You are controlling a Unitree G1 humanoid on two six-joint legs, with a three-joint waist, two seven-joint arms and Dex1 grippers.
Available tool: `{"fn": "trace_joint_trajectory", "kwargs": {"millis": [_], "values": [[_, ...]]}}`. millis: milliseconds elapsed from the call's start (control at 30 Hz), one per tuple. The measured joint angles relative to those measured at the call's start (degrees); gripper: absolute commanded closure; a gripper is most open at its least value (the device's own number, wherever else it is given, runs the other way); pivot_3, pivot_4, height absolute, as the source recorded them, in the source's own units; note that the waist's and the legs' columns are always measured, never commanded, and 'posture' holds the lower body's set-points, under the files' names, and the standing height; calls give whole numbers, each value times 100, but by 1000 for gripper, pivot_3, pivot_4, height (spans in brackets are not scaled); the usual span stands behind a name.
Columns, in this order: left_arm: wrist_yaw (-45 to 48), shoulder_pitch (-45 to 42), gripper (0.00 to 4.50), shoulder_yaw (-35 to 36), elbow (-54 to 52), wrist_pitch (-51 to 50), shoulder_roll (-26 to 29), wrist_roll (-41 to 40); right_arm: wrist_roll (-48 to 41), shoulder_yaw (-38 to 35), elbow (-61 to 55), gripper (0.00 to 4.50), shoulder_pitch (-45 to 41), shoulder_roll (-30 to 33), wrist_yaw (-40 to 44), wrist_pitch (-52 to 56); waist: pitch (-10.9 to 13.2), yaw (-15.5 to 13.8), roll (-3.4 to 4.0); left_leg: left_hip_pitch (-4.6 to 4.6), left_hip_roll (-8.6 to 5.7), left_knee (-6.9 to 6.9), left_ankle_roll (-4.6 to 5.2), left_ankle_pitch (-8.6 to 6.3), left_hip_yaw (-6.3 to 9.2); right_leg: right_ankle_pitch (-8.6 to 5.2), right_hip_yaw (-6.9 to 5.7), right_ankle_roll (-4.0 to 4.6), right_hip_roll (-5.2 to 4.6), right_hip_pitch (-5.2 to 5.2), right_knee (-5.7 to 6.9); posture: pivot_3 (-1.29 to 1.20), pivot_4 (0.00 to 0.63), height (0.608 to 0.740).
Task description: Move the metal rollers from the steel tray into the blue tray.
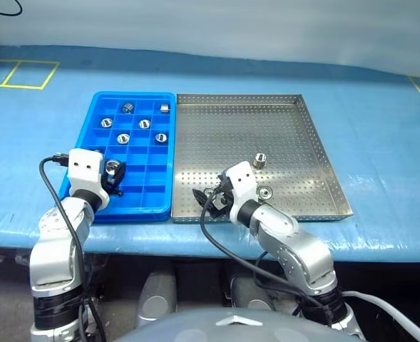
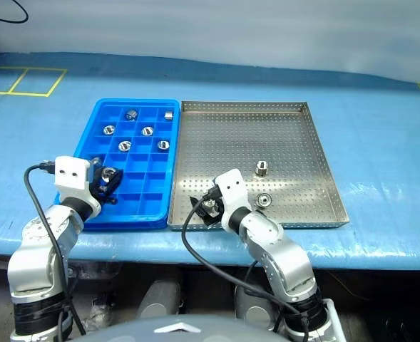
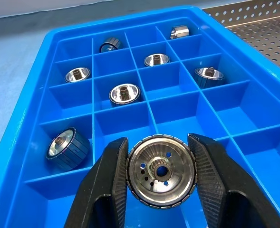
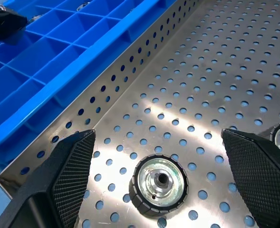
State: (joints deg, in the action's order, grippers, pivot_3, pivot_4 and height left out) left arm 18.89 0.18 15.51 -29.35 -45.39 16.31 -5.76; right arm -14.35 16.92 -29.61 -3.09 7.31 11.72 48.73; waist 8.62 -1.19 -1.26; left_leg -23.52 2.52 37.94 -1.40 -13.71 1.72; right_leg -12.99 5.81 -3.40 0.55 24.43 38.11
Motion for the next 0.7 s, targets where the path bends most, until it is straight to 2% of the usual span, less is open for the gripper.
{"fn": "trace_joint_trajectory", "kwargs": {"millis": [333, 600, 700], "values": [[-305, 246, 2796, 365, 1, -378, 48, -222, 0, -54, -43, 0, 117, -31, -132, 0, 0, 101, -1, 2, 2, -1, 0, 0, -6, -5, 3, 8, -1, 1, -2, 114, 150, 740], [-380, 55, 114, 337, 8, -552, 57, -430, 0, -59, -43, 0, 115, -53, -177, 0, 0, 171, -1, 0, 1, -3, 0, 0, -3, -5, 2, 8, -1, 1, -3, 97, 150, 740], [-125, -296, 28, 186, 38, -495, 163, -655, 1, -64, -50, 0, 116, -78, -203, 0, 0, 169, -2, -1, 0, 0, -1, 0, -3, -4, 2, 6, -1, 1, -4, 81, 150, 740]]}}
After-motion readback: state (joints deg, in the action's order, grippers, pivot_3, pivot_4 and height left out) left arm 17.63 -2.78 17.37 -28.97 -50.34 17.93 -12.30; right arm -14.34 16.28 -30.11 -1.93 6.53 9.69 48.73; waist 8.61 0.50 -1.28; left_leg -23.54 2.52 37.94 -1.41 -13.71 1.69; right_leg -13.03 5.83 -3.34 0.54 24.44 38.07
